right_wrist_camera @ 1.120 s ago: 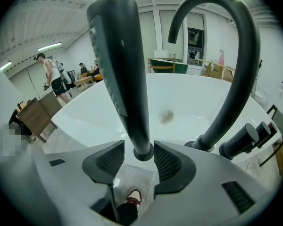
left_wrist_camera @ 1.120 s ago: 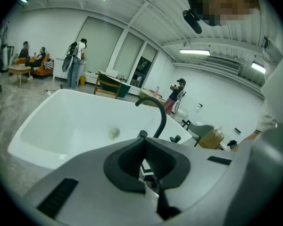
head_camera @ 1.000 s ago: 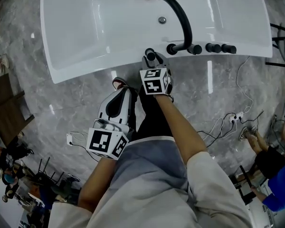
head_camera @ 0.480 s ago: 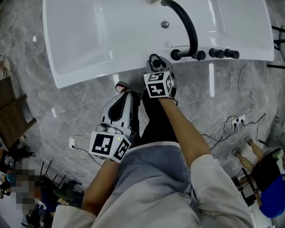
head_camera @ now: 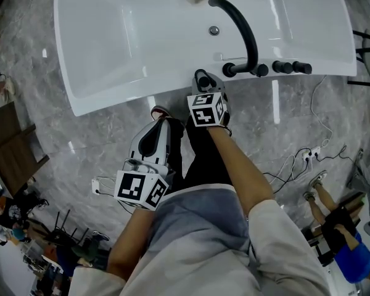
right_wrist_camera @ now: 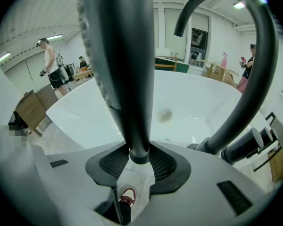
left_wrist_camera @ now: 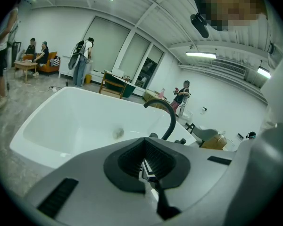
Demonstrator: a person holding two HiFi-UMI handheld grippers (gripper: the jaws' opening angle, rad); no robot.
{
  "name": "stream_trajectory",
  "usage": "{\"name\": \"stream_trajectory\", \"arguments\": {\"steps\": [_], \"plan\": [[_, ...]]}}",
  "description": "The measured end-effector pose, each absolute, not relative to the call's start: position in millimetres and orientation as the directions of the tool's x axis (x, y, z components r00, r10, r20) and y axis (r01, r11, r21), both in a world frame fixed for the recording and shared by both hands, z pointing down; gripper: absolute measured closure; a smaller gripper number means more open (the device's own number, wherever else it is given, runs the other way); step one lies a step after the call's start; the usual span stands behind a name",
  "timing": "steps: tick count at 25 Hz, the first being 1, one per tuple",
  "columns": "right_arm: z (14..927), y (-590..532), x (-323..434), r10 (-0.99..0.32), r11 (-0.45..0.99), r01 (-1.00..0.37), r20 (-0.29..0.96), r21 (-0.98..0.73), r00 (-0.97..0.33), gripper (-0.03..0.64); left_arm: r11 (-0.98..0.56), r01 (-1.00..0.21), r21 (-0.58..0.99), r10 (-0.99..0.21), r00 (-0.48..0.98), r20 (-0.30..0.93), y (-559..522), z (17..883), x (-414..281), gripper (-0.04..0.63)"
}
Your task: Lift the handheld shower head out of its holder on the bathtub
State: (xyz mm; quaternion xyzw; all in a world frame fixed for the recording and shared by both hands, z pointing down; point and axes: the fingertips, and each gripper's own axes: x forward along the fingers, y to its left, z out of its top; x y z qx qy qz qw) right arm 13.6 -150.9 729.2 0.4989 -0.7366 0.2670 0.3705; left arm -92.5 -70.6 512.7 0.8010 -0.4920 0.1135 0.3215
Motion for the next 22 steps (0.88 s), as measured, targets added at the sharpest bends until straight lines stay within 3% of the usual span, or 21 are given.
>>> {"name": "stream_trajectory", "arguments": {"steps": [22], "plan": [[722, -150, 19, -0.548, 0.364, -0.931, 0.811, 0.011, -0.205, 0.472, -0.286, -0.864, 0.415, -0.715, 0.48, 0.508, -74, 518, -104, 0.592]]}}
